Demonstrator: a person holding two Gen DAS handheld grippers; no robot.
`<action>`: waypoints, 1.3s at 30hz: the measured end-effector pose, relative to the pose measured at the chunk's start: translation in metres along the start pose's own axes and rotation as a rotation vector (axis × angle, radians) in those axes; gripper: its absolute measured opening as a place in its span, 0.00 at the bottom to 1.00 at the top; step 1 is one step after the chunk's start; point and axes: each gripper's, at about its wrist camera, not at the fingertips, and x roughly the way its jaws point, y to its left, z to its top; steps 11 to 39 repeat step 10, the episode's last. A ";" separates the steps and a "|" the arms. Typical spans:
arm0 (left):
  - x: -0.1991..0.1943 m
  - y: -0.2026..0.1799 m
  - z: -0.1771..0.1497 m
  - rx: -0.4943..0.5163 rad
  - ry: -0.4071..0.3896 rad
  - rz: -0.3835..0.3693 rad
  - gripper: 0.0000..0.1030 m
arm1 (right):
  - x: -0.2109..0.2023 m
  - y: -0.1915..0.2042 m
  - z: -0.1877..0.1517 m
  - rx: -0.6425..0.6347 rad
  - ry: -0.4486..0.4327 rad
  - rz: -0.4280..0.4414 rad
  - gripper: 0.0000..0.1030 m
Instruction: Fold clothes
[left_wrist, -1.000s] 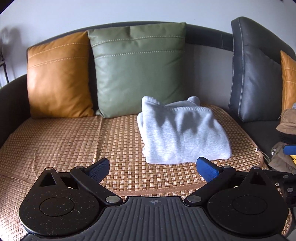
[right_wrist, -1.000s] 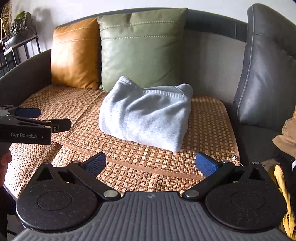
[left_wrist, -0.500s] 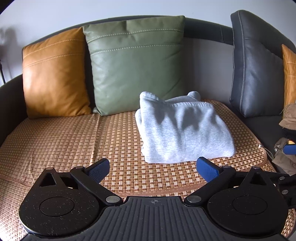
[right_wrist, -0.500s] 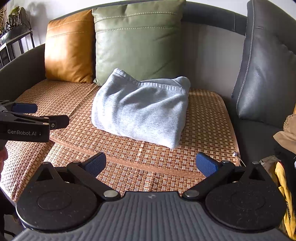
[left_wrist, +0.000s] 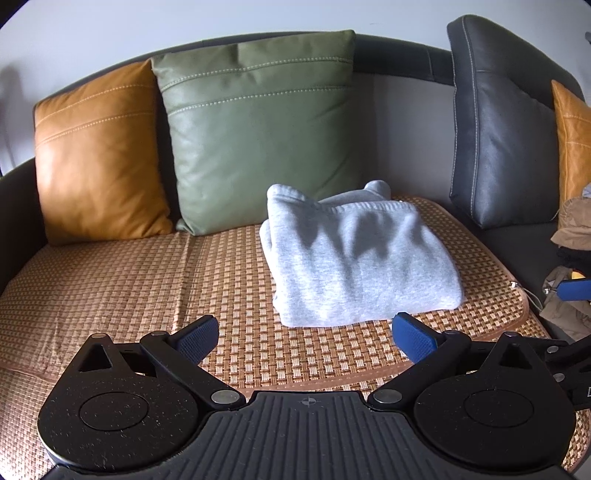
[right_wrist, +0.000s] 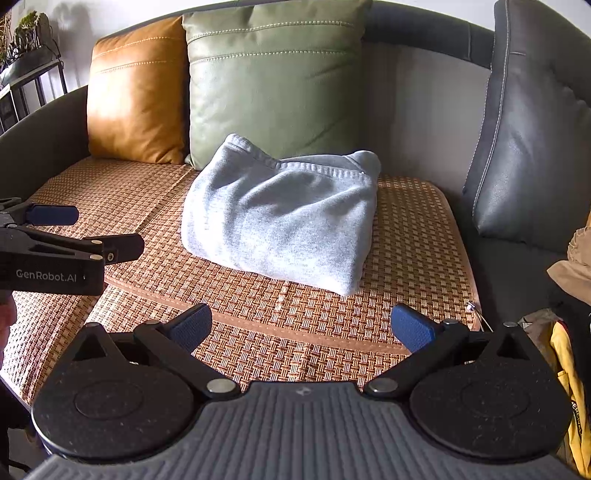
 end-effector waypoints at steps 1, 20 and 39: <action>0.000 0.000 0.000 -0.001 -0.001 -0.001 1.00 | 0.000 0.000 0.000 -0.001 0.001 -0.001 0.99; -0.002 -0.003 0.001 0.026 -0.008 0.008 1.00 | 0.002 -0.001 -0.001 0.001 0.004 -0.010 0.99; -0.002 -0.003 0.001 0.026 -0.008 0.008 1.00 | 0.002 -0.001 -0.001 0.001 0.004 -0.010 0.99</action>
